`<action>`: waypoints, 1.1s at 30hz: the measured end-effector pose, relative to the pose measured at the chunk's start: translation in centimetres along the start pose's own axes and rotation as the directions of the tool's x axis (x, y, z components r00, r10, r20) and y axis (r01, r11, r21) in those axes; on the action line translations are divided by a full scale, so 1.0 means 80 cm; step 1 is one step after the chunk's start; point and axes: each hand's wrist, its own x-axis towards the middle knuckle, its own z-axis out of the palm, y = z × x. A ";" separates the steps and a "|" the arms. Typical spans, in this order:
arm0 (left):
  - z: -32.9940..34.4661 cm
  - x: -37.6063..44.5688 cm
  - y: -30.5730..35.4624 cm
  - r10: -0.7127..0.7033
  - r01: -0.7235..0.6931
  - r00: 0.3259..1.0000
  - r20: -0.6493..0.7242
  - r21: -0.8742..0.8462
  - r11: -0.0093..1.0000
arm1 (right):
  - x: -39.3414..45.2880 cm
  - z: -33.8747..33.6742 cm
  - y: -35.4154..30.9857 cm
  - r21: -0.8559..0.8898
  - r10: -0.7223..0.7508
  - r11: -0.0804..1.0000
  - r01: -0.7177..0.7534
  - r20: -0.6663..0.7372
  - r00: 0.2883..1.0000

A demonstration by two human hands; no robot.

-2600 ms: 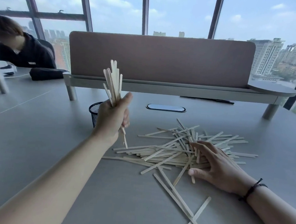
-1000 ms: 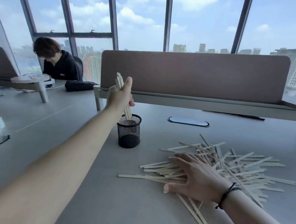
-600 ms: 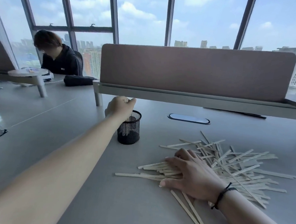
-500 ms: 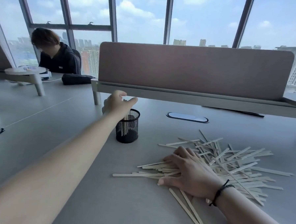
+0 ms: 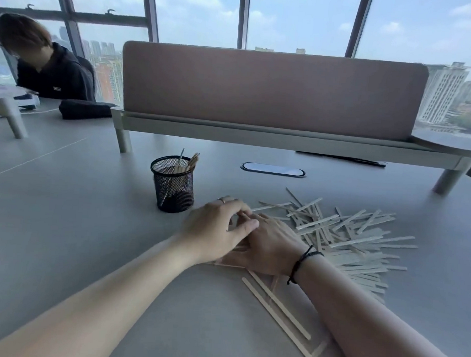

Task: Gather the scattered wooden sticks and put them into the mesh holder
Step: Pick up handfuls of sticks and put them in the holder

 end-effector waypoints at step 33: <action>-0.027 -0.025 0.014 -0.077 0.120 0.866 0.494 -0.057 0.991 | 0.037 -0.044 0.020 0.542 0.378 0.836 -0.083 -0.461 0.803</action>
